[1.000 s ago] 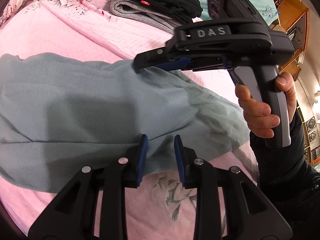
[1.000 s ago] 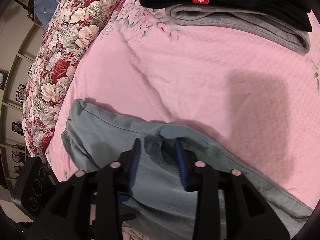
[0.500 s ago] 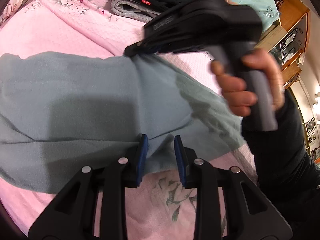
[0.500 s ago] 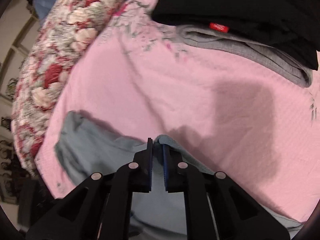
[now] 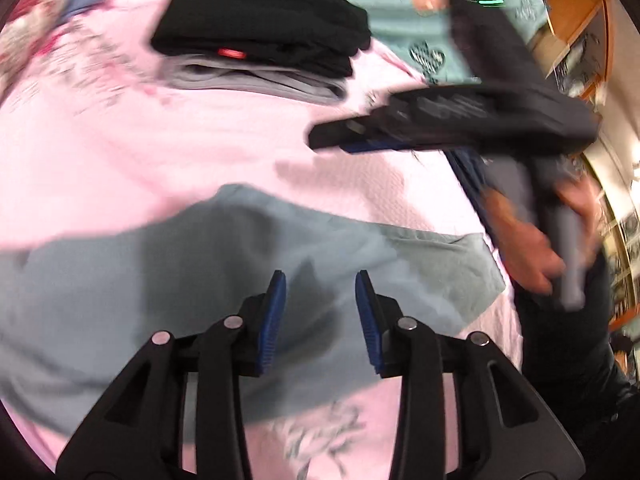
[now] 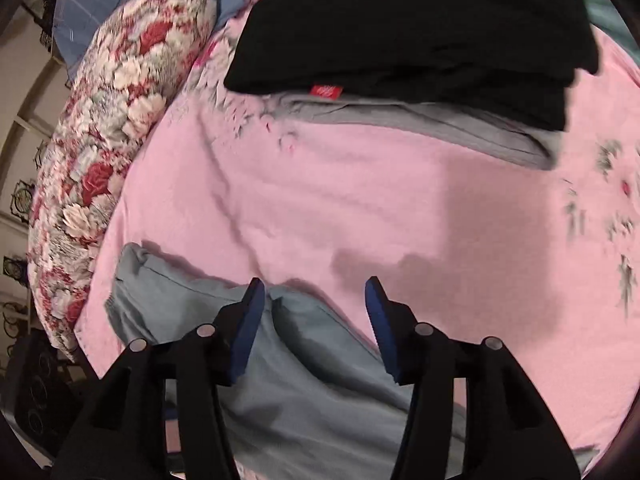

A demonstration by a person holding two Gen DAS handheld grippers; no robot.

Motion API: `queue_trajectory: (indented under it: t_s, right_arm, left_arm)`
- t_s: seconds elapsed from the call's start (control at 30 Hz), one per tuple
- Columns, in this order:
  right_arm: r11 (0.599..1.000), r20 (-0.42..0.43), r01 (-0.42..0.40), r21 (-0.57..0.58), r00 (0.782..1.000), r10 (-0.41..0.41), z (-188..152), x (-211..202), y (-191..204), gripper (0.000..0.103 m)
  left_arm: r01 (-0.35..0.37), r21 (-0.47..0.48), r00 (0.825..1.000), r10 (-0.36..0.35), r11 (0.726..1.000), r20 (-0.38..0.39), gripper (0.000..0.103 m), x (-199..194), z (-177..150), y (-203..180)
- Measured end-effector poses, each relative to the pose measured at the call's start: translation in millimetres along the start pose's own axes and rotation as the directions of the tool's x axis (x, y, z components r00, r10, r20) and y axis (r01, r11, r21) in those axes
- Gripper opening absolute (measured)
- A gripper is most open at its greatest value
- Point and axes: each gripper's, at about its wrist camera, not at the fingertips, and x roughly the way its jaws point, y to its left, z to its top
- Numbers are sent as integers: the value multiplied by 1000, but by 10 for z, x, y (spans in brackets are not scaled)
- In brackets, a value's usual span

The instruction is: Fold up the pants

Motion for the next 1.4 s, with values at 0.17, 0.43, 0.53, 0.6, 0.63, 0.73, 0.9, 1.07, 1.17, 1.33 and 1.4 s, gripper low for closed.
queue_trajectory:
  t_s: [0.17,0.43,0.53,0.6,0.63,0.73,0.9,1.07,1.17,1.33,1.4]
  right_arm:
    - [997,52,77,13,996,-77,-449,-508,-146,53]
    - [993,131,38,112,990,-53,-1478,-1019,-344,53]
    - [991,139,7,133,990,-26,-1614,-933,-296,52]
    - [992,118,4,123,993,-18,-1685,-748,-188,48]
    - [994,103,-2,114,995,-10,-1736,-659,-161,47]
    - [994,65,21,107,997,-28,-1798,-340,-47,44]
    - [991,44,34,133,998,-40,-1837,-290,-116,44]
    - [954,233,121,274,954,-188,-2091,-1198,-801,55]
    - [890,215,216,402,922,-321,-2339,-1554,-1479,55]
    - [874,194,134,466,949,-248,-2505,-1710,-2345,55]
    - [881,204,78,466,960,-192,-2464,-1678,-2512,55]
  left_arm:
    - [-92,6,985,92,996,-143,6,627,213,140]
    - [-37,-78,996,30,996,-85,3,741,444,465]
    - [-20,-73,997,14,997,-73,3,751,472,491]
    - [-5,-77,997,-1,997,-76,3,726,445,491]
    - [5,-77,997,-11,997,-77,3,723,445,514]
    - [16,-68,997,-21,998,-80,3,730,401,507]
    - [-4,-42,997,1,999,-82,3,751,383,418]
    - [-87,-76,992,79,993,-99,6,429,118,411]
    - [-69,-80,994,62,994,-86,7,186,-171,372]
    - [-71,-141,994,59,987,-90,7,-10,-577,425]
    - [-74,-156,994,61,985,-86,10,-32,-657,470]
